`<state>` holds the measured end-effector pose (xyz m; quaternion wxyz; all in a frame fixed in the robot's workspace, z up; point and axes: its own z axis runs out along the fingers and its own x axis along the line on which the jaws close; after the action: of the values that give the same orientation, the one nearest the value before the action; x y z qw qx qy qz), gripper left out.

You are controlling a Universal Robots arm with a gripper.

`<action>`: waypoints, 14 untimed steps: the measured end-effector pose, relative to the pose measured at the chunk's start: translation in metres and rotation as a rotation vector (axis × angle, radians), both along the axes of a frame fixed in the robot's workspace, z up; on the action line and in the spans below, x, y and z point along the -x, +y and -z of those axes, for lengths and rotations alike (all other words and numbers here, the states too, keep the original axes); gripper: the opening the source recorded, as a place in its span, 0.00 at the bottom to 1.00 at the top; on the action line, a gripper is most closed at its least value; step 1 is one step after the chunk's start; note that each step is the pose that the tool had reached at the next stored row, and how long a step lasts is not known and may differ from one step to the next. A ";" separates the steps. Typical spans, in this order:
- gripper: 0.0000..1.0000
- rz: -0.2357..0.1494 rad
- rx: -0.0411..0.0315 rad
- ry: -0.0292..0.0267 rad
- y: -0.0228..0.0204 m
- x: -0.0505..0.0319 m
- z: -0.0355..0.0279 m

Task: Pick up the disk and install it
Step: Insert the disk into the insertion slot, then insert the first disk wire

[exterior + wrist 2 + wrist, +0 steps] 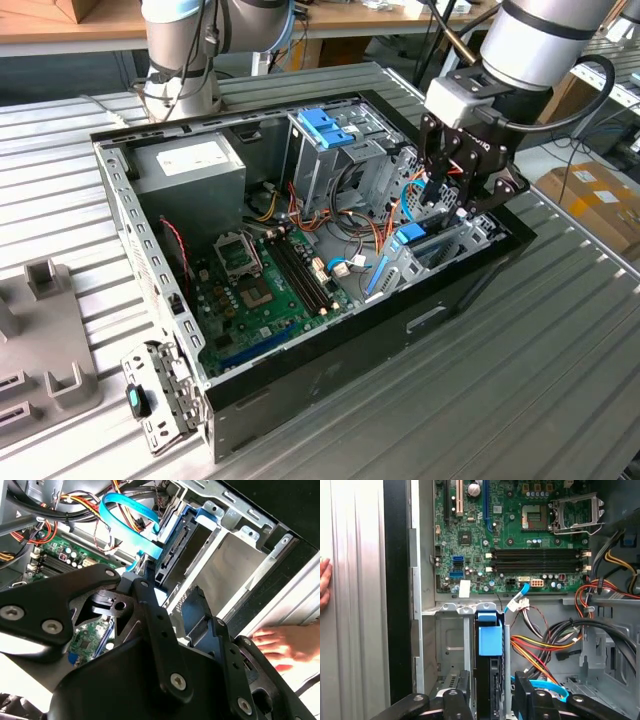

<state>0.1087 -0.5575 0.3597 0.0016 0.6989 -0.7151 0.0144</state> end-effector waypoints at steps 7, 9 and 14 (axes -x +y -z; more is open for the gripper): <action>0.49 0.000 0.0000 0.0053 0.0000 0.0000 0.0000; 0.49 0.000 0.0001 0.0065 0.0000 0.0000 0.0000; 0.49 0.000 0.0000 0.0099 0.0000 0.0000 0.0000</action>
<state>0.1087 -0.5575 0.3598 0.0052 0.6990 -0.7151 0.0109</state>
